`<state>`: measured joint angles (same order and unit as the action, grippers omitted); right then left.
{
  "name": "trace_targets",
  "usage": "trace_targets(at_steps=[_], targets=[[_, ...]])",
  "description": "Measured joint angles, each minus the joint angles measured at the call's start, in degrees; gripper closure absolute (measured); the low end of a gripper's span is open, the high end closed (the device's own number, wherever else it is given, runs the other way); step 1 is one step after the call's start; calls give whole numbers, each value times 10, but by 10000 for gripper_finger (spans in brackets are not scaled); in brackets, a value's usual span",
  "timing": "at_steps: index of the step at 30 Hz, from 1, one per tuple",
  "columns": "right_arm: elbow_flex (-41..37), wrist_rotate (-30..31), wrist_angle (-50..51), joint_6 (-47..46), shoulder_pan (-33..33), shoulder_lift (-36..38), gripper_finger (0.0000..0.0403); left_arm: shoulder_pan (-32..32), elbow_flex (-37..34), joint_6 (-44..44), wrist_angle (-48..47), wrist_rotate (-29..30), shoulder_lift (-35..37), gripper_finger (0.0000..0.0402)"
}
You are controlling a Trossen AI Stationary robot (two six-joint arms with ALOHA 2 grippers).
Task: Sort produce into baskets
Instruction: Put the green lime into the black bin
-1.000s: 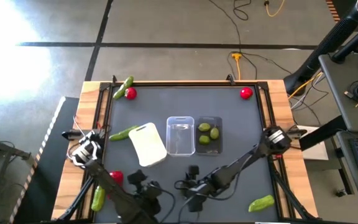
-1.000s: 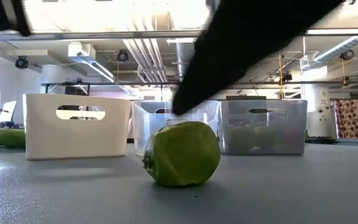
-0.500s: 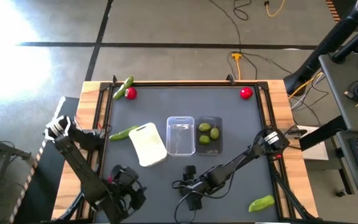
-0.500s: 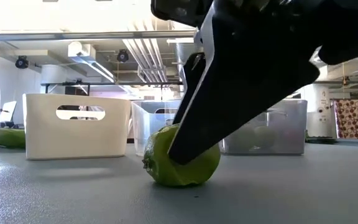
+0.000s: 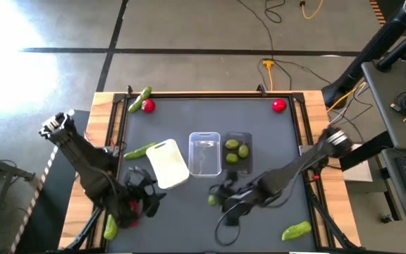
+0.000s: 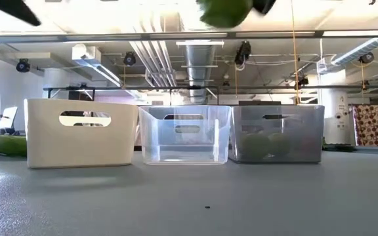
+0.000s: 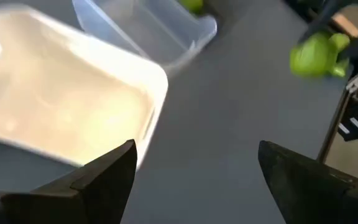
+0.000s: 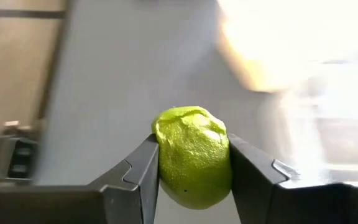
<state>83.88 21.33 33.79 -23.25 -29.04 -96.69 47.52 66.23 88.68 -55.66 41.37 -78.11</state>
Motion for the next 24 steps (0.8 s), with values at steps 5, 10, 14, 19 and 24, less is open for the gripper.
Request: trace_targets(at_steps=[5, 10, 14, 19, 24], targets=[[-38, 55, 130, -71, 24, 91, 249, -78, 3, -119, 0, -5, 29, 84], [-137, 55, 130, -121, 47, 154, 256, -187, 3, -251, 1, -54, 58, 84], [-231, 28, 61, -126, 73, 181, 253, -254, 3, -338, 2, -72, 84, 84], [-306, -4, 5, -127, 121, 179, 253, -340, -2, -403, 2, -118, 107, 84], [-318, -41, 0, -74, 187, 181, 252, -426, -3, -457, 2, -139, 114, 84]])
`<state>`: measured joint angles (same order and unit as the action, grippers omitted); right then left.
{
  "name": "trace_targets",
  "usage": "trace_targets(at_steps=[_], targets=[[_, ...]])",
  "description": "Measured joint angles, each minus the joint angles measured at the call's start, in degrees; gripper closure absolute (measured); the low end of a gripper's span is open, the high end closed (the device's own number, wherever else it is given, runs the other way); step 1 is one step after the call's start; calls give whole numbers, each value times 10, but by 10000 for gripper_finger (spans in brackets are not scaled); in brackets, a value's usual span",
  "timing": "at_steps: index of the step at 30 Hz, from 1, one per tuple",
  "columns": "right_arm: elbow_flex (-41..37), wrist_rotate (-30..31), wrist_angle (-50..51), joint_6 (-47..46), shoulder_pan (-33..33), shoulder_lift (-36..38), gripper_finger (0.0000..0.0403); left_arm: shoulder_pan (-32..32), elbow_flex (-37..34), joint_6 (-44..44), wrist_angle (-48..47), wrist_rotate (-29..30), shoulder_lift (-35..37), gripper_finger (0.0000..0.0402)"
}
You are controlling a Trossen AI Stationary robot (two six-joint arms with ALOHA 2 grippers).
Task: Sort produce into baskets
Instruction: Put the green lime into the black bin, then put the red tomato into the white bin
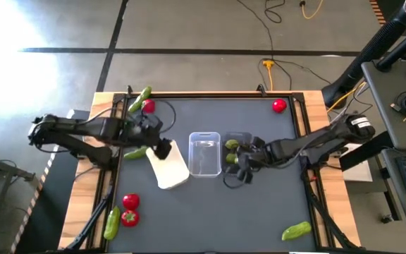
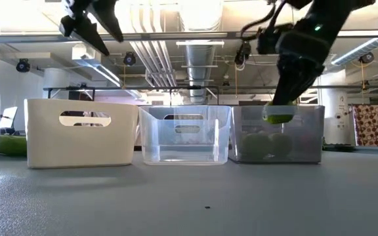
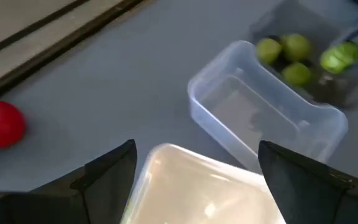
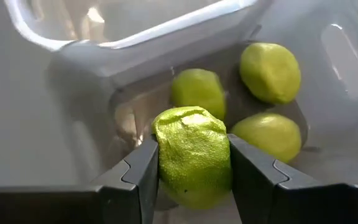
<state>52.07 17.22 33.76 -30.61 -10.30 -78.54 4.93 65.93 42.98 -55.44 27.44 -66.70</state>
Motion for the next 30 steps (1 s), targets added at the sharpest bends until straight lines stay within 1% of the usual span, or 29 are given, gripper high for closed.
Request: trace_targets(at_steps=[5, 9, 13, 16, 19, 21, 23, 27, 30], targets=[[0, -108, -3, 49, 57, -1, 253, -71, 0, -34, -1, -15, -2, 84], [-2, -160, -6, 91, 77, -14, 249, -119, -6, -64, -8, -30, -5, 84], [-8, -162, -2, 100, 84, -30, 241, -168, -29, -90, -11, -31, -2, 84], [-9, -156, 0, 79, 84, -38, 226, -215, -59, -115, -9, -47, 0, 84], [-9, -157, 4, 59, 84, -36, 199, -289, -84, -132, 6, -72, -13, 84], [-4, -158, 10, 31, 84, -33, 176, -340, -97, -149, 17, -72, -25, 84], [14, -158, 28, 12, 84, -29, 150, -384, -104, -190, 39, -72, -44, 84], [69, -157, 93, -8, 84, -25, 100, -452, -102, -310, 94, -80, -91, 84], [119, -143, 137, -31, 83, -25, 68, -485, -73, -420, 86, -88, -141, 84]])
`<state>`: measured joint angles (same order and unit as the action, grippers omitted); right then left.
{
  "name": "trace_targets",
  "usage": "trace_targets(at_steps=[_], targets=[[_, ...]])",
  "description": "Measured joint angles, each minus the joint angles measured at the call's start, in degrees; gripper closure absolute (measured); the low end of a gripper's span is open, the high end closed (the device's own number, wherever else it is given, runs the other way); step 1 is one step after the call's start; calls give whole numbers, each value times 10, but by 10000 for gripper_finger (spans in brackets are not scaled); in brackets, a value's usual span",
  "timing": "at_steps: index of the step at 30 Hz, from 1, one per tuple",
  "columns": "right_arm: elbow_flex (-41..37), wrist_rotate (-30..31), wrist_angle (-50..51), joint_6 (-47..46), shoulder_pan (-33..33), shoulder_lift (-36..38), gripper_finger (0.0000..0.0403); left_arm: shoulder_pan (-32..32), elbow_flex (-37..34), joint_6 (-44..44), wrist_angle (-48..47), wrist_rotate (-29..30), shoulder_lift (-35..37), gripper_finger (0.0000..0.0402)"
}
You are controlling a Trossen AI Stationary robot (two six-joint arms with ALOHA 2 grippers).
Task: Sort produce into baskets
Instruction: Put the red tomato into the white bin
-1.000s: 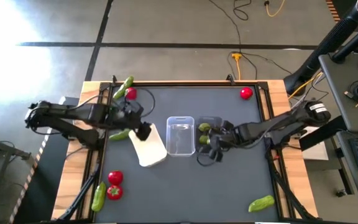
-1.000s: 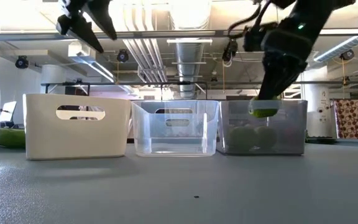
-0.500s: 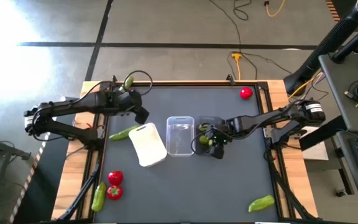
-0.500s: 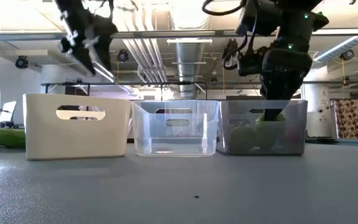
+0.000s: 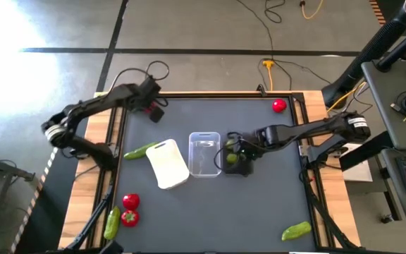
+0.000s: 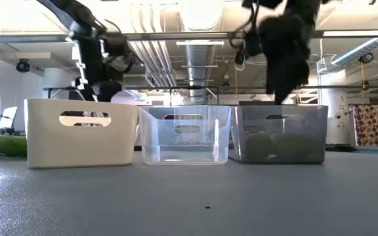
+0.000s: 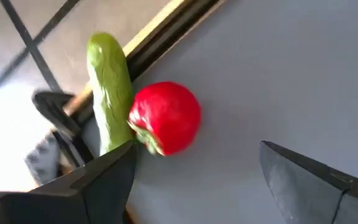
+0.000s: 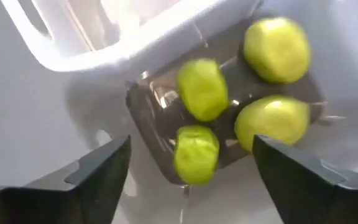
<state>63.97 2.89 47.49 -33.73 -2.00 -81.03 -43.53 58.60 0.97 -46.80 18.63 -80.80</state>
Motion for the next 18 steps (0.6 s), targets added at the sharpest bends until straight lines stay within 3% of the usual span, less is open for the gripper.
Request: trace_targets(at_steps=[6, 11, 18], targets=[[76, 79, 50, -77, -20, 0, 42, -40, 91, -121, -72, 2, -120, 76], [105, 94, 61, -134, -53, 0, 45, -46, 159, -169, -137, 22, -210, 52], [107, 107, 84, -187, -89, 0, 46, -57, 184, -195, -138, 48, -277, 31]])
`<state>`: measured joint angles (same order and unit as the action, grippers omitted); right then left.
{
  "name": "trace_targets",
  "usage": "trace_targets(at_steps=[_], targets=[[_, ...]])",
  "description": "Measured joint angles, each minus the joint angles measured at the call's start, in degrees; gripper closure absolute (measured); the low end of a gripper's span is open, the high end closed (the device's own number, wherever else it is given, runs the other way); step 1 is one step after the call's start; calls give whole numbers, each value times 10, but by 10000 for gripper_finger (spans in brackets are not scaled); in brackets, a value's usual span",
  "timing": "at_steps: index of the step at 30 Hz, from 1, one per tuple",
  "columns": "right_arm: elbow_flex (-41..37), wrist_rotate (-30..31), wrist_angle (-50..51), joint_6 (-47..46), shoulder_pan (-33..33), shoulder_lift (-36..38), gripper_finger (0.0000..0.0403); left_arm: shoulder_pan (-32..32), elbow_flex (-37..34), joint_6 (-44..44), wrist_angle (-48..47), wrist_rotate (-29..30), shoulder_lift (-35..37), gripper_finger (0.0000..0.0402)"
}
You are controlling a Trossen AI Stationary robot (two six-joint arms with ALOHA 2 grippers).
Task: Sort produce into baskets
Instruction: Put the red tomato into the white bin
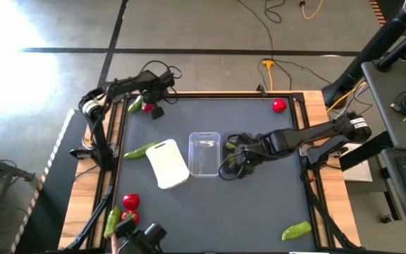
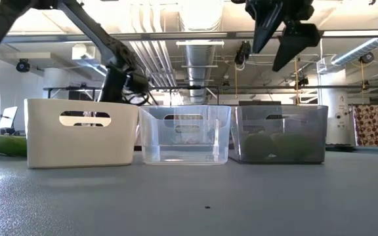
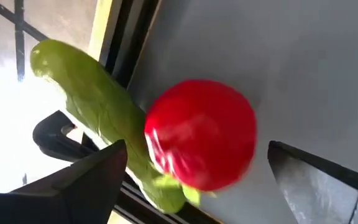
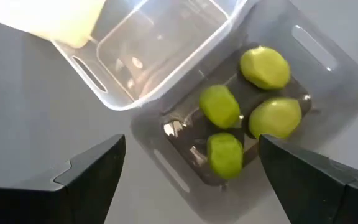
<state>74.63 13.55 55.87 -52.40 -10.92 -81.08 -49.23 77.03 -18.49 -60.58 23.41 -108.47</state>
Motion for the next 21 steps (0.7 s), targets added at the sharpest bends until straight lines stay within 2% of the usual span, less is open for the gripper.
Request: trace_targets(at_steps=[11, 14, 19, 21], targets=[[0, 4, 9, -12, -11, 0, 46, -10, 0, 11, 8, -8, -56, 40], [0, 5, 9, -12, -12, 0, 46, -10, -5, 18, 9, -17, -56, 65], [0, 7, 9, -5, -12, 0, 46, -9, -20, 52, 3, -39, -29, 132], [0, 9, 9, 5, -12, 0, 46, -4, -25, 73, -8, -58, -6, 137]])
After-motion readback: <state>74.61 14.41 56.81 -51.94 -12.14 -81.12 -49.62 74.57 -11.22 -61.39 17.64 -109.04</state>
